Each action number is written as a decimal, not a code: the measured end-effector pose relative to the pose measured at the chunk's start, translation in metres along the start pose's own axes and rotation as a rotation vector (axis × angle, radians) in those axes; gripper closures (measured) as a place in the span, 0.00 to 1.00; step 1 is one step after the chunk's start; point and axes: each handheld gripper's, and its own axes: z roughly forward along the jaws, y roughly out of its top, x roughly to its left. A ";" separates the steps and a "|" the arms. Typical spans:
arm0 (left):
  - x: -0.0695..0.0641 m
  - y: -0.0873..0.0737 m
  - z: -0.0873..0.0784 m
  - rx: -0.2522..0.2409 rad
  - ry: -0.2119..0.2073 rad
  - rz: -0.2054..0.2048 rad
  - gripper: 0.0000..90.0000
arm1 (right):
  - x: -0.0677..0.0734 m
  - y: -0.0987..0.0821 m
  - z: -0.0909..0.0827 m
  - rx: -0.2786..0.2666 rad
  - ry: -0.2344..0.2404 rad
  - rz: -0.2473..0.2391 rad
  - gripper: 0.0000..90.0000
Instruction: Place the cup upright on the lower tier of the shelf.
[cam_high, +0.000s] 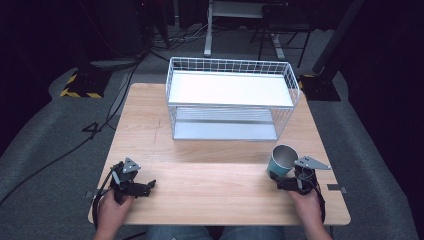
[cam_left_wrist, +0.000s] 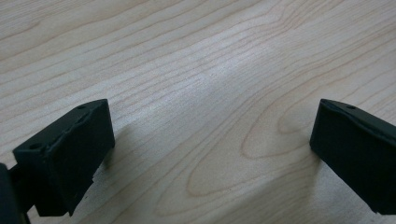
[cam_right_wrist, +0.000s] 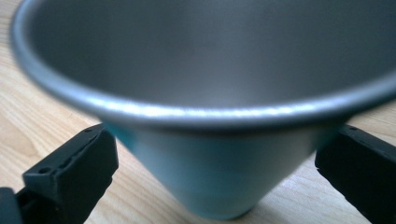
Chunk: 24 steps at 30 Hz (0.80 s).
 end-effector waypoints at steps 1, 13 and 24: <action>0.000 0.000 0.000 0.000 0.000 0.000 0.00 | 0.000 0.000 0.000 0.000 0.000 0.000 0.00; 0.000 0.000 0.000 0.000 0.000 0.000 0.00 | -0.002 -0.007 0.006 0.009 0.007 0.008 0.18; 0.000 0.000 0.000 0.000 0.000 0.000 0.00 | 0.002 -0.005 0.007 -0.009 -0.009 -0.019 0.25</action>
